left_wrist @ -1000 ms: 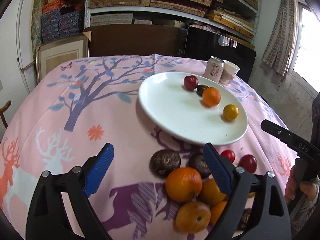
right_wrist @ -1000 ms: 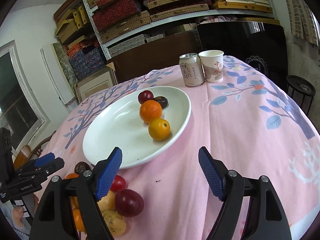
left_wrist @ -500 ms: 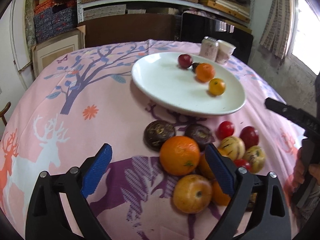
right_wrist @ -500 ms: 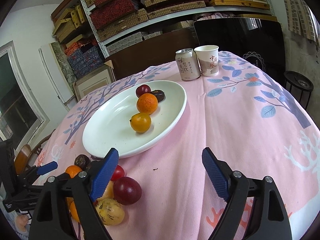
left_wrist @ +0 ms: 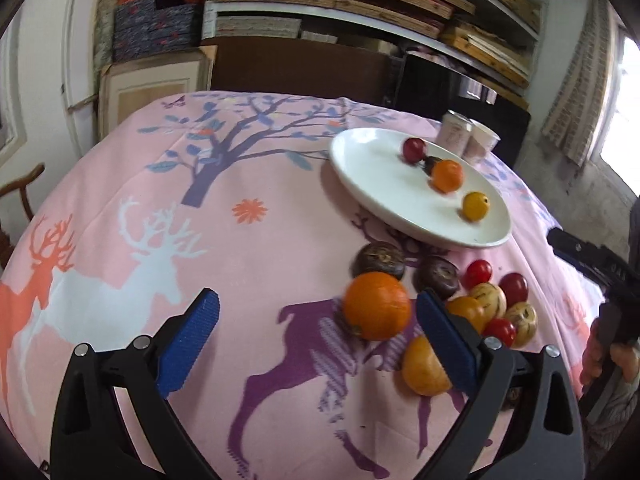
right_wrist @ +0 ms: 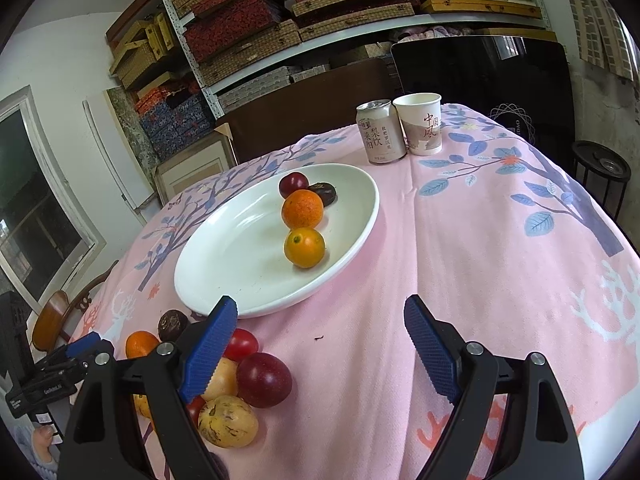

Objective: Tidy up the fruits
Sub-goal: 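Grasp another orange with the left tool while the right tool grasps a red plum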

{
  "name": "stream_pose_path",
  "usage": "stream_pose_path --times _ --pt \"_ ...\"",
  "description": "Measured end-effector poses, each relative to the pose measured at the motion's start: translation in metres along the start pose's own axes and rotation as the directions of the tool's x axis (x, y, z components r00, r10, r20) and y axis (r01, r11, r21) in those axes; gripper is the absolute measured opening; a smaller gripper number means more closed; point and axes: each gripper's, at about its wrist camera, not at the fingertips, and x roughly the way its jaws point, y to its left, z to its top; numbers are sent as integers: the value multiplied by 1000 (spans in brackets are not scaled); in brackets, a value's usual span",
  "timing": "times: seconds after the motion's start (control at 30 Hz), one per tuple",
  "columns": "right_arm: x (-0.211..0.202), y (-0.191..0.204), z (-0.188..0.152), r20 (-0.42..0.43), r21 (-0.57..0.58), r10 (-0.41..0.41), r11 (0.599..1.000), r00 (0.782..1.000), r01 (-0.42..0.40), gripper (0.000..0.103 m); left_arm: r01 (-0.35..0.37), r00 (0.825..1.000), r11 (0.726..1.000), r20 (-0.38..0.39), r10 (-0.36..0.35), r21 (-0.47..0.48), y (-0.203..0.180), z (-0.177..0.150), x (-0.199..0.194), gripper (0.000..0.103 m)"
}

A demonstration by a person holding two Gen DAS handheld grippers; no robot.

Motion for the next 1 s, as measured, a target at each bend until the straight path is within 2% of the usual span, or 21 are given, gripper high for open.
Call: stream_pose_path --times 0.13,0.27,0.3,0.5,0.57,0.6,0.73,0.87,0.97,1.0 --pt "2 3 -1 -8 -18 -1 1000 1000 1 86 -33 999 995 -30 36 91 -22 -5 13 97" --pt "3 5 -2 -13 -28 -1 1000 1000 1 86 -29 998 995 -49 34 94 -25 -5 23 94" --pt "3 6 -2 -17 -32 -1 999 1000 0 86 -21 998 995 -58 27 92 -24 -4 26 83" --pt "8 13 -7 -54 -65 12 998 998 -15 86 97 989 991 -117 -85 98 -32 -3 39 46" --pt "11 15 -11 -84 -73 24 997 996 -31 85 92 990 988 -116 -77 127 -39 -4 38 45" --pt "13 17 -13 -99 -77 31 996 995 -39 81 90 991 987 -114 -76 131 -40 -5 38 45" --pt "25 20 -18 -167 -73 62 994 984 -75 55 103 988 989 -124 -90 101 -37 -5 36 45" --pt "29 23 -21 -190 -52 106 992 976 -118 53 96 989 991 -125 -84 98 -35 -6 35 45" --pt "37 23 -26 -240 -12 156 986 958 -164 52 92 989 990 -124 -79 106 -35 -6 35 45" --pt "40 24 -28 -253 -9 165 985 953 -172 48 92 989 990 -124 -79 107 -34 -6 36 45"
